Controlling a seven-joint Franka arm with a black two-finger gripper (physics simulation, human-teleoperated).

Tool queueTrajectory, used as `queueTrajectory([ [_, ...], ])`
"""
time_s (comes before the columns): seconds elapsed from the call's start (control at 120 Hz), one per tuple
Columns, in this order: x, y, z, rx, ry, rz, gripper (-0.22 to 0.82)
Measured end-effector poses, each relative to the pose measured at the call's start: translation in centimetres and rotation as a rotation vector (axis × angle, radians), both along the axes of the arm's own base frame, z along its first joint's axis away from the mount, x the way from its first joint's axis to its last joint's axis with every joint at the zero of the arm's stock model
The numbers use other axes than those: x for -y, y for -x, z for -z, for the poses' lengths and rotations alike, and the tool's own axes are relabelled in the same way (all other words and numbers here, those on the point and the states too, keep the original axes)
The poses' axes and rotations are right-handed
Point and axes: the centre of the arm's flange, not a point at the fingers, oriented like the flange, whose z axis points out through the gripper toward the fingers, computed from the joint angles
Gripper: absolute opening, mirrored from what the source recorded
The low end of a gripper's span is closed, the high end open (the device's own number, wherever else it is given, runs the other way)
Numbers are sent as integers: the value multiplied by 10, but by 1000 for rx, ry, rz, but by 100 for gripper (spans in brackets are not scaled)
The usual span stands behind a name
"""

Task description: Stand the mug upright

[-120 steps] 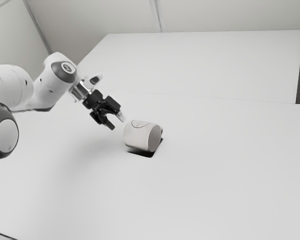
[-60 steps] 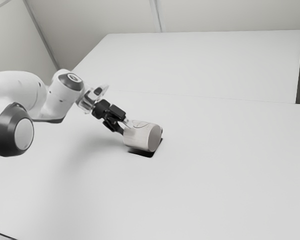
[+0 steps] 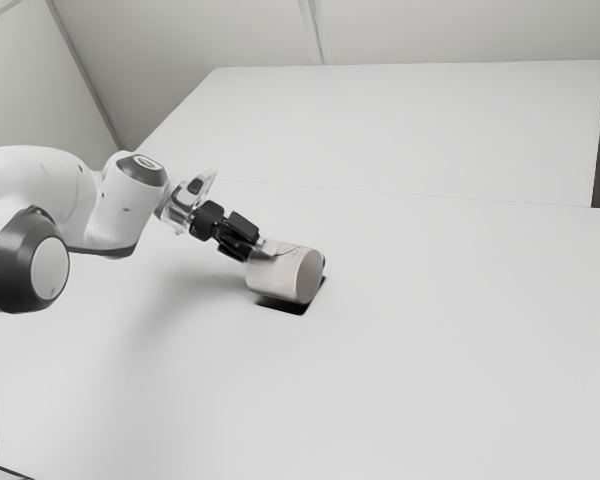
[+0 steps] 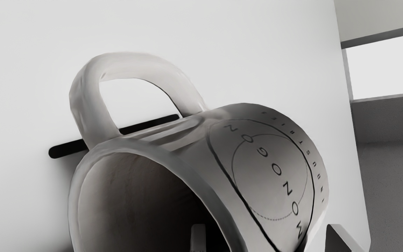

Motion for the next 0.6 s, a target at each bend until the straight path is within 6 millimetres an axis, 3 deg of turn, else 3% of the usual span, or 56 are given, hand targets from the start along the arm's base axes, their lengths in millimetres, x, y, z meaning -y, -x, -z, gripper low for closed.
queueTrajectory([
  [0.5, 9, 8, 5, 9, 97, -29, 14],
  [0.6, 11, 8, 4, 16, 129, -37, 4],
])
